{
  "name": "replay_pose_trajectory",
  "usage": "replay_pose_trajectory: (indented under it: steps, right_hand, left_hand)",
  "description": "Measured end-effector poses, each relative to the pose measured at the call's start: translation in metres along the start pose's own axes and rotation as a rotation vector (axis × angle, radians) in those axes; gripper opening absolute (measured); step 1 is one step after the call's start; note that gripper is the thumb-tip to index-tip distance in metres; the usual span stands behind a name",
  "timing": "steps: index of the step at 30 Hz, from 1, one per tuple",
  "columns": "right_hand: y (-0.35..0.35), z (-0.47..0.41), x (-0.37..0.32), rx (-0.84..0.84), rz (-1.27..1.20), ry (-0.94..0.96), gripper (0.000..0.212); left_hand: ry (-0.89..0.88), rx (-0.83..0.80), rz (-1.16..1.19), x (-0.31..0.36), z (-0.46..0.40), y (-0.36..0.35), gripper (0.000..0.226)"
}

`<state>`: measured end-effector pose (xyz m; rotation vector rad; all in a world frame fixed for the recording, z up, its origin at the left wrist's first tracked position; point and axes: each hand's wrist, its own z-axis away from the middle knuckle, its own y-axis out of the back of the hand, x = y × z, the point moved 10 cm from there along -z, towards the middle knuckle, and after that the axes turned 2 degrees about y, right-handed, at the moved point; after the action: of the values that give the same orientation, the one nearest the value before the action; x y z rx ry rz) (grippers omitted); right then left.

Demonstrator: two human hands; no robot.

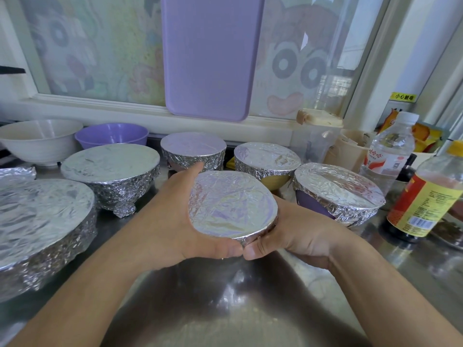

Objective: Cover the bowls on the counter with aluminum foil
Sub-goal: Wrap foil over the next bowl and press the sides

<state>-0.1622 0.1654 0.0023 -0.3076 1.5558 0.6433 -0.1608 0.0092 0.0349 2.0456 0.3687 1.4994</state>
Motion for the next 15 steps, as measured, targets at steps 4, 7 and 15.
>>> replay_pose_trajectory:
  steps: [4,7,15]
  right_hand:
    - [-0.0016,0.0007,-0.0025,0.032,0.022,0.012,0.088]
    - [-0.0014,0.0014,-0.0057,0.044,0.058,0.02,0.083]
    - [0.0025,0.0014,-0.003,0.043,0.104,0.006,0.081]
  left_hand:
    - [0.025,-0.013,-0.031,-0.0019,0.0007,-0.0001,0.162]
    - [0.013,-0.014,-0.046,-0.0005,0.0021,-0.0004,0.162]
    - [-0.005,0.019,-0.093,0.0003,0.0025,-0.0001,0.154]
